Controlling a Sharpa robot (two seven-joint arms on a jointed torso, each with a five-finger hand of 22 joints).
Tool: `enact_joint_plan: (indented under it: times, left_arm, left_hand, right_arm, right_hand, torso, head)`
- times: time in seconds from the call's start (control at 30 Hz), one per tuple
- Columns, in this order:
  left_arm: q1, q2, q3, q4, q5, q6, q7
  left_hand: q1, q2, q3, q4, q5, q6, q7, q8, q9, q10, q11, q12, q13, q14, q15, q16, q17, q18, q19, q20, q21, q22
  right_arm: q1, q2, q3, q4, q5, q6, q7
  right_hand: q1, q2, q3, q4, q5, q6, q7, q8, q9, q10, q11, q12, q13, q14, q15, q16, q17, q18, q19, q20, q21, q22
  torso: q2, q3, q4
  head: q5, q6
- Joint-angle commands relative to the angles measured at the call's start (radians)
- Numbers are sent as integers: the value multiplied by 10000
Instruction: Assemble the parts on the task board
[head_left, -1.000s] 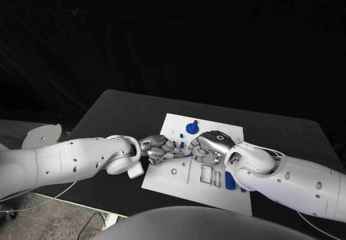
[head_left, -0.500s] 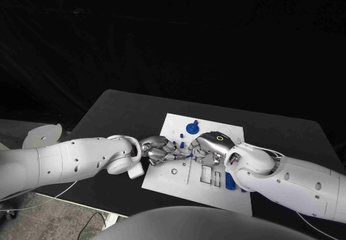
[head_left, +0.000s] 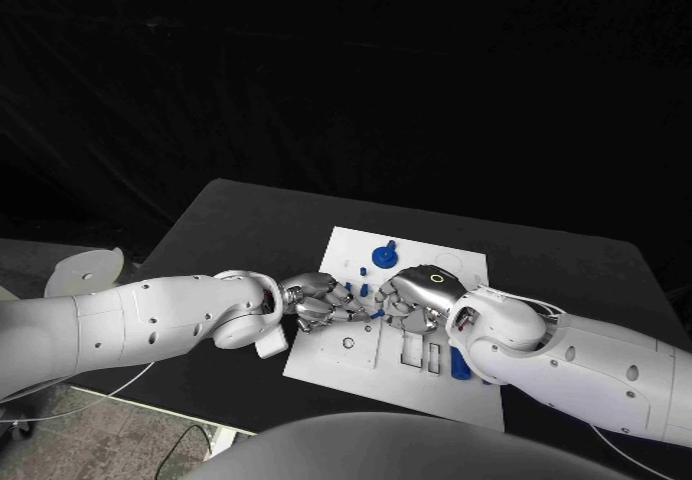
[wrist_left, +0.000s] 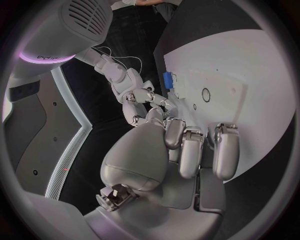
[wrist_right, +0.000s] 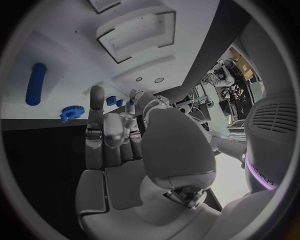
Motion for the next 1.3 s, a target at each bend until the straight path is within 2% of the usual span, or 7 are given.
enact_joint_plan:
  times: [0.03,0.17,0.23,0.33,0.43,0.73,1.3]
  left_arm:
    - [-4,-2,5,32,-4,146,122]
    - [-4,3,6,40,-4,144,177]
    - [-4,11,6,43,-4,148,201]
    - [-4,15,6,62,-4,166,224]
    - [-4,16,6,80,-4,197,238]
    - [-4,63,7,63,-4,257,251]
    - [-7,174,7,-100,-5,436,-35]
  left_hand:
    - [74,-136,87,-40,-7,170,-17,276,215,2504,-801,2099,3590,1043,-71,24,2633,-63,499,-19,-68,2266]
    - [32,-197,175,-199,-10,70,-56,836,730,2504,-827,2099,3590,1043,-81,24,2633,-61,494,-44,-74,2271]
    - [-5,-220,240,-308,-2,-163,-55,1227,1130,2504,-879,2099,3590,1043,-75,24,2633,-59,485,-50,-82,2270]
    - [-139,-255,348,-417,-4,-714,-58,1845,1825,2504,-844,2099,3590,1043,-89,24,2633,-53,470,-73,-97,2269]
    - [-182,-261,440,-455,9,-1100,-58,2044,2120,2504,-846,2099,3590,1043,-98,24,2633,-51,459,-62,-107,2267]
    - [-227,-277,624,-448,32,-1681,-42,2017,2307,2504,-834,2099,3590,1043,-94,24,2633,-42,422,-47,-134,2254]
    - [-232,-310,752,-419,42,-1921,2,1839,2260,2504,-808,2099,3590,1043,-79,24,2633,-27,360,-35,-172,2225]
  right_arm:
    - [-6,15,1,-17,-131,196,-5]
    - [-10,35,1,-27,-147,234,-24]
    - [-12,45,1,-31,-150,242,-28]
    - [-15,62,1,-27,-152,256,-31]
    - [-16,70,1,-24,-152,270,-32]
    - [-19,93,1,-19,-146,252,-18]
    - [-33,92,1,23,-63,-41,141]
  right_hand:
    - [14,-87,51,-13,23,24,17,69,12,-71,21,-49,-15,-44,9,-52,-14,30,-8,-18,-56,8]
    - [26,-86,64,-27,34,25,23,74,24,-97,23,-72,-39,-52,10,-57,-21,30,-13,-18,-58,19]
    - [30,-86,68,-31,38,25,25,76,28,-106,24,-79,-47,-55,10,-59,-24,30,-15,-18,-59,22]
    - [30,-86,68,-31,38,25,25,76,28,-106,24,-79,-47,-55,10,-59,-24,30,-15,-18,-59,22]
    - [30,-86,68,-31,38,25,25,76,28,-106,24,-79,-47,-55,10,-59,-24,30,-15,-18,-59,22]
    - [30,-86,68,-31,38,25,25,76,28,-106,24,-79,-47,-55,10,-59,-24,30,-15,-18,-59,22]
    - [25,-88,75,-36,37,15,34,75,39,-94,29,-76,-37,-51,12,-51,-12,29,-19,-18,-61,34]
  torso:
    - [-2,-2,7]
    - [3,-1,4]
    - [4,-2,2]
    - [5,0,-2]
    - [6,-2,3]
    - [-2,-5,-1]
    - [0,1,-3]
  head:
    - [1,2]
    - [11,2]
    - [12,2]
    - [-3,2]
    - [3,2]
    - [24,2]
    - [63,2]
